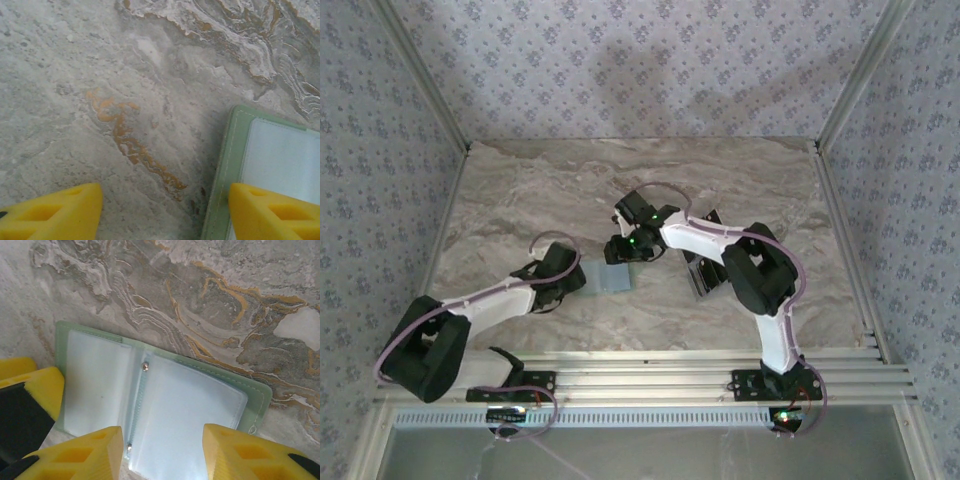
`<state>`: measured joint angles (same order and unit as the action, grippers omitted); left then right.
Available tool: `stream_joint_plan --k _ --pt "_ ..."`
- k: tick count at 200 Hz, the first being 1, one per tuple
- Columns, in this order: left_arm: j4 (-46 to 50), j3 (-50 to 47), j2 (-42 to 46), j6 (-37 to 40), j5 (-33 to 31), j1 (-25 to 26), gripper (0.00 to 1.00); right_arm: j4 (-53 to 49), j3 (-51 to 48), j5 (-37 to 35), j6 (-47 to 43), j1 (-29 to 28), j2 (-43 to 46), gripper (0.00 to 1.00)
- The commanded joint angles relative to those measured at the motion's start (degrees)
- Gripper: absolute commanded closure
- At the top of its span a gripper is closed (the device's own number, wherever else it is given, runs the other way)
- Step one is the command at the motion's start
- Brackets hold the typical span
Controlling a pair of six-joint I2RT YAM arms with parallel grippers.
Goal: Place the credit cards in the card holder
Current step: Flip over the card slot on the card holder.
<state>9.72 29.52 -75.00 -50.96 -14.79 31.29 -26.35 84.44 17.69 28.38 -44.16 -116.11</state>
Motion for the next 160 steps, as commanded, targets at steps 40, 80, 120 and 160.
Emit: stream_joint_plan --k 40,80,120,160 --pt "-0.76 0.55 -1.85 0.67 -0.86 0.58 0.33 -2.32 0.90 -1.70 -1.98 -0.57 -4.23 0.52" --pt "-1.95 -0.16 -2.32 0.65 -0.56 0.58 0.33 -0.88 0.89 0.44 -0.56 -1.77 -5.76 0.52" --pt "-3.10 -0.78 -2.26 0.68 0.00 0.62 0.33 2.82 0.66 5.24 3.31 -2.59 -6.40 0.52" --pt "-3.04 -1.00 -0.30 1.34 -0.12 0.66 0.34 5.38 0.29 7.07 6.24 -2.61 -6.40 0.52"
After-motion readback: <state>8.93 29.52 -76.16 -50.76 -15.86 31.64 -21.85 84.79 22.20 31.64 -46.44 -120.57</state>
